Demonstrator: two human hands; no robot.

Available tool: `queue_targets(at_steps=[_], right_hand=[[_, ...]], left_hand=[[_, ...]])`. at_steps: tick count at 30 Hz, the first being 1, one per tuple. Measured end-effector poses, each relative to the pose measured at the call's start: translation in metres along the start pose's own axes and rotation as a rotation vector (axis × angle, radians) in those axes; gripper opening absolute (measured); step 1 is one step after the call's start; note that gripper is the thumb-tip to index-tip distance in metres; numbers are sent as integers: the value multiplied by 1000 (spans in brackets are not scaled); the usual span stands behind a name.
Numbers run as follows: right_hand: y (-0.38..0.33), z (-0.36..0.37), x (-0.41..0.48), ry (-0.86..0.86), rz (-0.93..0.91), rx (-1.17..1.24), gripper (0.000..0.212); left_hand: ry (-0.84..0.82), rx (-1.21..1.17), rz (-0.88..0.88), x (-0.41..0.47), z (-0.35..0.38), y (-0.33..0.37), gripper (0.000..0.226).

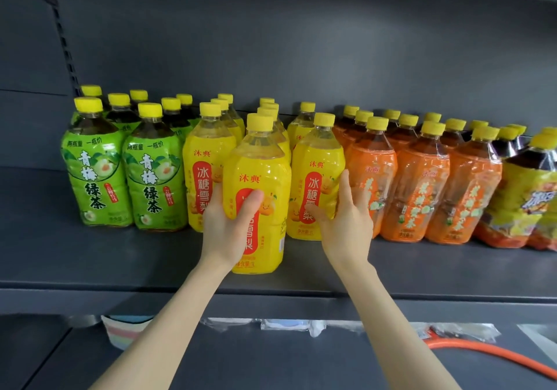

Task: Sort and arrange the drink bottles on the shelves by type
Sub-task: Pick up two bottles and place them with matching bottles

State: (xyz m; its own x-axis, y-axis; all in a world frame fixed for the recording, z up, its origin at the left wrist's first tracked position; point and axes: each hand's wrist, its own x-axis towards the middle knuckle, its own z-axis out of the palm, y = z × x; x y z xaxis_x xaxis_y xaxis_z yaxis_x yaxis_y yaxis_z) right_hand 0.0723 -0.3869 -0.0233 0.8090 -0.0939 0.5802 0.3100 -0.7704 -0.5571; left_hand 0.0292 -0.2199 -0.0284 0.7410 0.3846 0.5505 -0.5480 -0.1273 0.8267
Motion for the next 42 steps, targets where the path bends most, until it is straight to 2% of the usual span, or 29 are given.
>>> queue_targets(at_steps=[4,18,21,23,25,27,29,30,35,40,42], right_hand=[[-2,2,7,8,4,-92,78],[-9,27,36,-37,26,-197,73],[-6,24,30,-7,-13,-22,68],[-7,16,20,20,-18,288,57],[-9,6,8,-83,9,647,47],[-10,-2,-3,-256,15,879,51],[-10,-6,-11,-368,-36,923,63],[-10,-8,-14,-395,-63,920,68],[0,-14,-19,-390,-102,880,79],[16,-22,-15,-288,-101,784,79],[16,-21,-15,-244,-113,762,79]], left_hand=[[3,4,2,0,1,0,70],[0,-7,-7,1,1,-1,77],[-10,-4,-10,1,1,0,80],[-16,10,-22,1,1,1,81],[-15,34,-22,0,1,0,78],[-18,39,-20,-3,3,1,59],[-29,12,-23,-6,9,2,37],[-35,1,-39,-7,13,3,36],[-87,23,-82,-14,35,-1,61],[-86,255,9,-10,46,-1,32],[-71,395,124,-4,40,-6,51]])
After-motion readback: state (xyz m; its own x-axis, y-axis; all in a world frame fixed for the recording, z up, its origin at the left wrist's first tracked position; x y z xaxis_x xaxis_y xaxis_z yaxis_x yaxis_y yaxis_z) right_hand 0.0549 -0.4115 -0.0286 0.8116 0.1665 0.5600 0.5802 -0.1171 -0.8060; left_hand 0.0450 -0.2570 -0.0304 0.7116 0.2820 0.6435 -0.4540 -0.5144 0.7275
